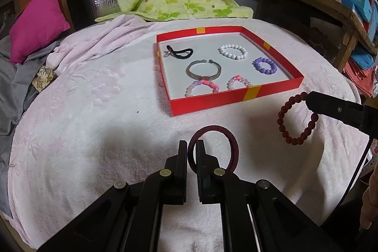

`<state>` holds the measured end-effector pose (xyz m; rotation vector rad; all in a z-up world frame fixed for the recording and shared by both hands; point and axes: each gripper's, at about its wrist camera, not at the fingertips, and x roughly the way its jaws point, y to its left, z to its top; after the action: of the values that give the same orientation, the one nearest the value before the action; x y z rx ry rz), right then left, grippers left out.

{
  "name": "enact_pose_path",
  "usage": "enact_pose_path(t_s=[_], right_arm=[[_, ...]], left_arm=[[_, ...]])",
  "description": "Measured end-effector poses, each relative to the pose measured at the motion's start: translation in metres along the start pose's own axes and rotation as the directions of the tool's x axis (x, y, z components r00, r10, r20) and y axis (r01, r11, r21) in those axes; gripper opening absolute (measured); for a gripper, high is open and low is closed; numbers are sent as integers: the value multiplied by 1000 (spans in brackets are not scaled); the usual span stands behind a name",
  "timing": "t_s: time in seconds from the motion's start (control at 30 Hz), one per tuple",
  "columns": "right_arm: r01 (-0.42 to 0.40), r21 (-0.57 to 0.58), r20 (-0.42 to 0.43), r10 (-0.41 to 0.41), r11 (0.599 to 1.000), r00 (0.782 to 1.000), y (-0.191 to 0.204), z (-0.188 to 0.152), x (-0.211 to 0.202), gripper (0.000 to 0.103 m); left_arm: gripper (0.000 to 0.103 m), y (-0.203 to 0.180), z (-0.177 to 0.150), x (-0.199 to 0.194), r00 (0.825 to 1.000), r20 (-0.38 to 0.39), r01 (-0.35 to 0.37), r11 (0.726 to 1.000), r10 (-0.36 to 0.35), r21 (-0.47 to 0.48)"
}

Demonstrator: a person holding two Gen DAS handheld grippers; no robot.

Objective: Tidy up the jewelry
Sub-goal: 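Carry the maroon hair tie and red bead bracelet with both tools over the box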

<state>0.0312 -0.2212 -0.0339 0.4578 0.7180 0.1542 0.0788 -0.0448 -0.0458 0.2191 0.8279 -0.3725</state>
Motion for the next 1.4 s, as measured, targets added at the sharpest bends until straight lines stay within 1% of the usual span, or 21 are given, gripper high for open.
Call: enact_pose_path(t_s=[0.1,0.37,0.5,0.6,0.77,0.87,0.97,1.17,1.3,1.4], right_arm=[[-5,10,13,5,1000,1000,-3,2,-4,11],[-9,33,63,7,999,998,-12,11,-17,11],[-12,46,103,7,999,995,-17,19,-26,11],[-7,54,121,0,999,993,-20,23,-29,11],[11,54,136,-18,998,991,-21,32,-24,11],[28,49,136,-35,998,990,-21,40,-16,11],[29,64,134,-37,998,990,-23,48,-8,11],[1,127,127,-17,992,992,-33,63,9,11],[17,126,134,-34,992,990,-35,72,18,11],[3,152,135,-24,988,991,-41,77,23,11]], left_arm=[[7,-4,2,-1,1000,8,13,1000,-13,-1],[7,-5,13,-8,995,81,69,997,-66,-25],[7,0,21,-10,991,121,68,997,-63,-35],[7,7,28,-6,990,132,62,996,-54,-59],[7,18,40,8,991,131,45,994,-32,-98],[7,18,46,19,992,125,32,994,-19,-107],[7,16,52,28,993,119,34,993,-20,-112],[7,14,58,42,995,95,47,989,-34,-138],[7,9,58,48,996,78,50,991,-40,-128],[7,7,59,50,997,72,51,991,-42,-126]])
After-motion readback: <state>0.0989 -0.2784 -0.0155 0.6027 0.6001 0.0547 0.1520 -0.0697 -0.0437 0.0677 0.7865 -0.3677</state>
